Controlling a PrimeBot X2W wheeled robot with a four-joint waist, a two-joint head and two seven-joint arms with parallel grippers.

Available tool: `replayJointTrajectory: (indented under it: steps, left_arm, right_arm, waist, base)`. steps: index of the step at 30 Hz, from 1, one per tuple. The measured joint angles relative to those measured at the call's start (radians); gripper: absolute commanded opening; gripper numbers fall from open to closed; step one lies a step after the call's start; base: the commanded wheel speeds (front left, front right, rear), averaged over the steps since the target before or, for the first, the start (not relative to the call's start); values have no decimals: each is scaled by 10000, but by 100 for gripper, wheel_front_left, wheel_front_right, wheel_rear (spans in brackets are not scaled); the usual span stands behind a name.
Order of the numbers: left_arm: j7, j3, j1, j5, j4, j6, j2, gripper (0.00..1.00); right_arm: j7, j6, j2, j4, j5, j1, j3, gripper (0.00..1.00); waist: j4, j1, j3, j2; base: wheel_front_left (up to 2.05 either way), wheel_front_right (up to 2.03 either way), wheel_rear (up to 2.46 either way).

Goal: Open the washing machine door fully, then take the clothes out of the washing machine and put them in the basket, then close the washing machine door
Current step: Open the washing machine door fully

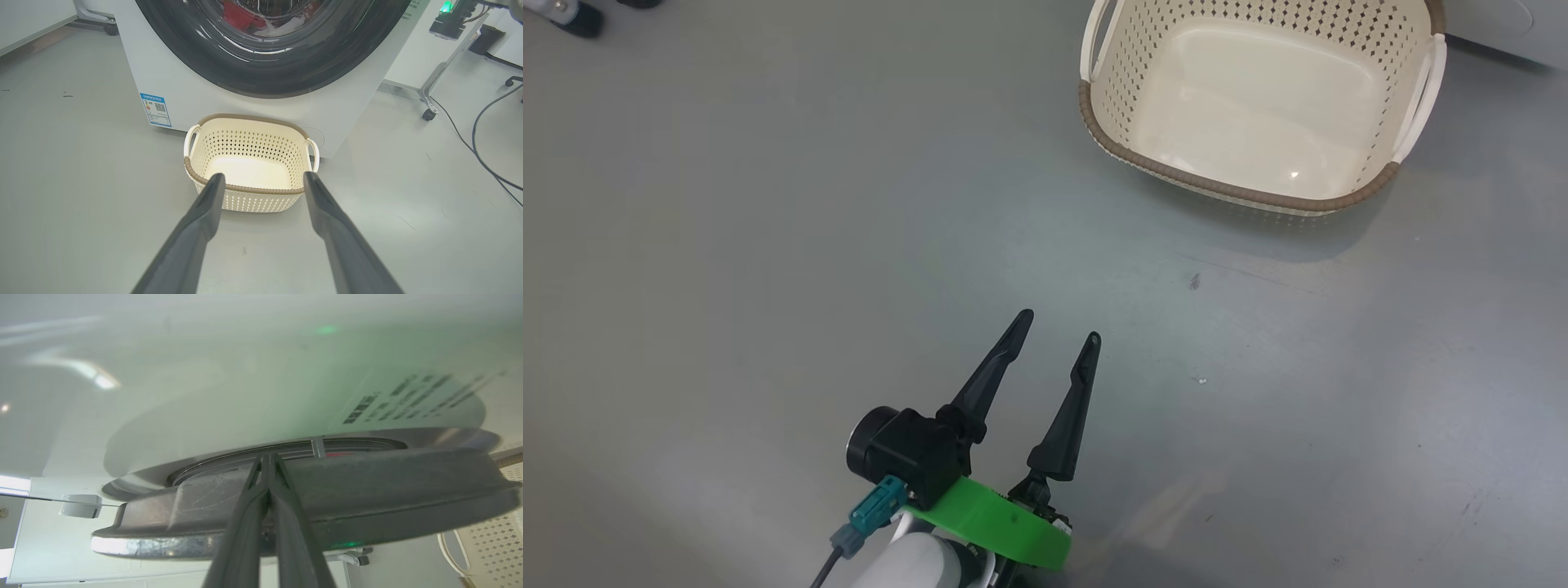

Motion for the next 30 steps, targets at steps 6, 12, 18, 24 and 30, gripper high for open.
replayJointTrajectory:
  steps: [6, 12, 18, 24, 30]
  left_arm:
    - [0, -12, -7, 15, -6, 0, -2, 100]
    - [0, -77, -28, 276, 0, 2, -4, 100]
    - [0, -38, -28, 272, -6, 4, -4, 100]
    - [0, -56, -30, 270, 29, 75, -4, 100]
    - [0, -50, -30, 274, 153, 77, -6, 100]
  right_arm:
    - [272, 0, -82, 410, 15, -225, 23, 0]
    - [566, 2, -199, 744, 44, -324, 96, 0]
    - [786, 2, -305, 1001, 21, -344, 176, 0]
    - [1103, 2, -420, 1260, 25, -285, 190, 0]
    - [1346, 2, -380, 1404, 25, 154, 251, 0]
  waist:
    - [9, 0, -17, 0]
    - [10, 0, -62, 0]
    - [10, 0, -141, 0]
    - [36, 0, -316, 0]
    - [35, 0, -608, 0]
  base:
    - [0, 0, 0]
    - [0, 0, 0]
    - [0, 0, 0]
    - [0, 0, 0]
    - [0, 0, 0]
